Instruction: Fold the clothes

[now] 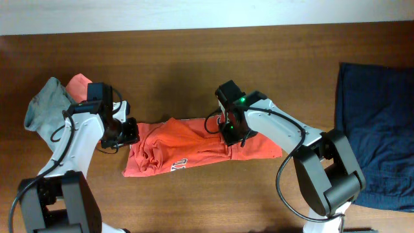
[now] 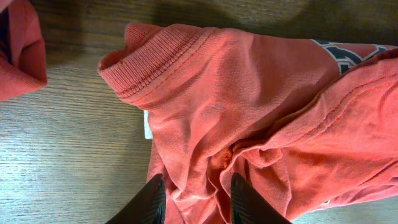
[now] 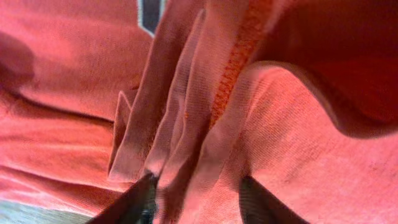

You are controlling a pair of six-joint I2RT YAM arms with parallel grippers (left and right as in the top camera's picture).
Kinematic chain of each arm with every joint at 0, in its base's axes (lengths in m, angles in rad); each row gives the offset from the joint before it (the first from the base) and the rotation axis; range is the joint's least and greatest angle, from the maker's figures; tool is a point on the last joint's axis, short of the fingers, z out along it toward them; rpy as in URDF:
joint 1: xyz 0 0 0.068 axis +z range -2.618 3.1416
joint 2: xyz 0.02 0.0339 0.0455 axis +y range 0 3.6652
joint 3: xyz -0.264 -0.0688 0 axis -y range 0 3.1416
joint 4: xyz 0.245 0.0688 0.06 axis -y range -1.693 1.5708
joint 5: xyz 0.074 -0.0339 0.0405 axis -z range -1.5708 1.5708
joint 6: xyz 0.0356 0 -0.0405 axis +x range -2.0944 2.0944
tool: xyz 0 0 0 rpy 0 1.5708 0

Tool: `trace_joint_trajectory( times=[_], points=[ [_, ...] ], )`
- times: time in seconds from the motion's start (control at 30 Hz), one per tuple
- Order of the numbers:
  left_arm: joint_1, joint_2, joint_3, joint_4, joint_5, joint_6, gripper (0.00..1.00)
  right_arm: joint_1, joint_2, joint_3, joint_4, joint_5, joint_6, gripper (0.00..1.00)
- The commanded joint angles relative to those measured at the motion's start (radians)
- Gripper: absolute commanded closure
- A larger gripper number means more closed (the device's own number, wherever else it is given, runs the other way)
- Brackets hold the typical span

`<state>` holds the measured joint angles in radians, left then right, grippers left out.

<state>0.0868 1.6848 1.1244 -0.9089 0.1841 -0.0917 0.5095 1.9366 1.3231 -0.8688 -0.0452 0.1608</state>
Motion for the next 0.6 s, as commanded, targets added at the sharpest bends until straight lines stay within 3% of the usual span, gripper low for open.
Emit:
trace_joint_trajectory(
  times=[0.0,0.03,0.07,0.13,0.37,0.47,0.57],
  points=[
    [0.007,-0.022,0.017,-0.001,0.011,-0.005,0.66,0.001,0.008,-0.01,-0.002,0.01,0.005,0.73],
    [0.007,-0.022,0.017,-0.001,0.011,-0.005,0.66,0.001,0.008,-0.01,-0.006,0.01,0.005,0.74],
    [0.007,-0.022,0.017,-0.001,0.011,-0.005,0.66,0.001,0.008,-0.01,-0.028,0.009,0.005,0.85],
    [0.007,-0.022,0.017,-0.002,0.011,-0.005,0.66,0.002,0.008,-0.01,-0.053,-0.004,-0.014,0.91],
    [0.007,-0.022,0.017,0.0,0.011,-0.005,0.66,0.057,0.007,-0.01,-0.166,-0.074,-0.304,0.92],
    [0.007,-0.022,0.017,0.0,0.011,-0.005,0.66,0.079,0.007,-0.01,-0.17,-0.053,-0.314,0.85],
    [0.007,-0.022,0.017,0.0,0.011,-0.005,0.66,0.077,0.007,-0.01,-0.127,-0.02,-0.256,0.71]
  ],
)
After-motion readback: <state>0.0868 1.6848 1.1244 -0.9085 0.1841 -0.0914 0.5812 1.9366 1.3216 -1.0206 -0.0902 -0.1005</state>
